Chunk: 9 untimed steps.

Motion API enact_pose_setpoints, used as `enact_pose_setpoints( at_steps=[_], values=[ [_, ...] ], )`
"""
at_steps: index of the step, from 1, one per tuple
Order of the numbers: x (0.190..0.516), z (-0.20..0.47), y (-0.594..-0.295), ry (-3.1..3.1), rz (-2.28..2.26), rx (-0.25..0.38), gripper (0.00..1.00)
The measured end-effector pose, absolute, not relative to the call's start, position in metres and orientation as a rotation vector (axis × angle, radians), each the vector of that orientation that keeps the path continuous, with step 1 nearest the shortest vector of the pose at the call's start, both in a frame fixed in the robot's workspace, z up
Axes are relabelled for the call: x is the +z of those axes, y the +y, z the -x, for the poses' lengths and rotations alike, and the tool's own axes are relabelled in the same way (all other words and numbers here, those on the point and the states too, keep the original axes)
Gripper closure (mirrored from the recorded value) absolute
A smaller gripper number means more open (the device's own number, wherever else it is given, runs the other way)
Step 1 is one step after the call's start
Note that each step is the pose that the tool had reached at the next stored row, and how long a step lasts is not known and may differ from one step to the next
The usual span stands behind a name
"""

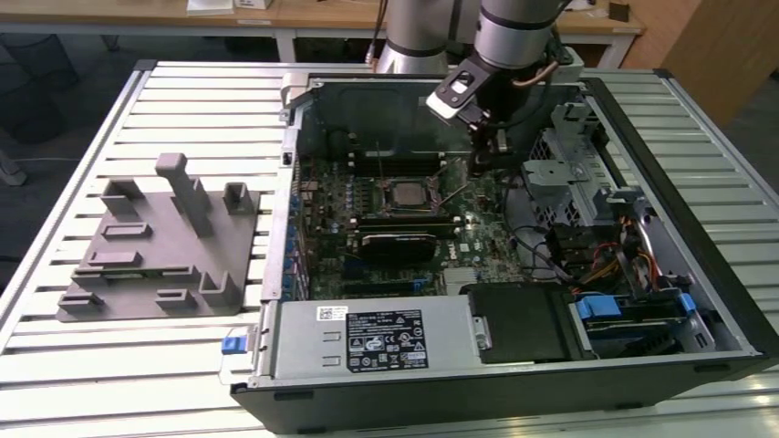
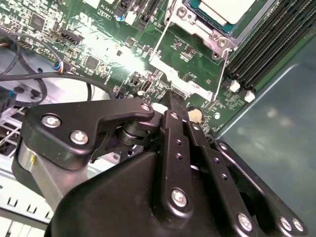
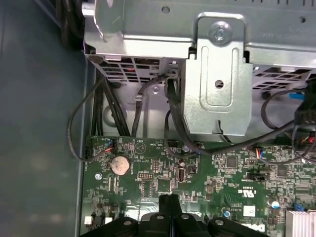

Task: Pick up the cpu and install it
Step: 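Close the cpu cover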

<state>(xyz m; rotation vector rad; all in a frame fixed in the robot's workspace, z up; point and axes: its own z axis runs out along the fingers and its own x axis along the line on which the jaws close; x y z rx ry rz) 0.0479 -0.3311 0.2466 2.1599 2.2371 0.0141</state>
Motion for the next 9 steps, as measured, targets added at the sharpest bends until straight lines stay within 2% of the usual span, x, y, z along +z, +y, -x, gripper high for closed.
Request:
enact_pose_setpoints(
  at_steps=[9],
  values=[
    [0.2417, -0.0427, -0.331, 2.24, -2.158, 0.017, 0.89]
  ],
)
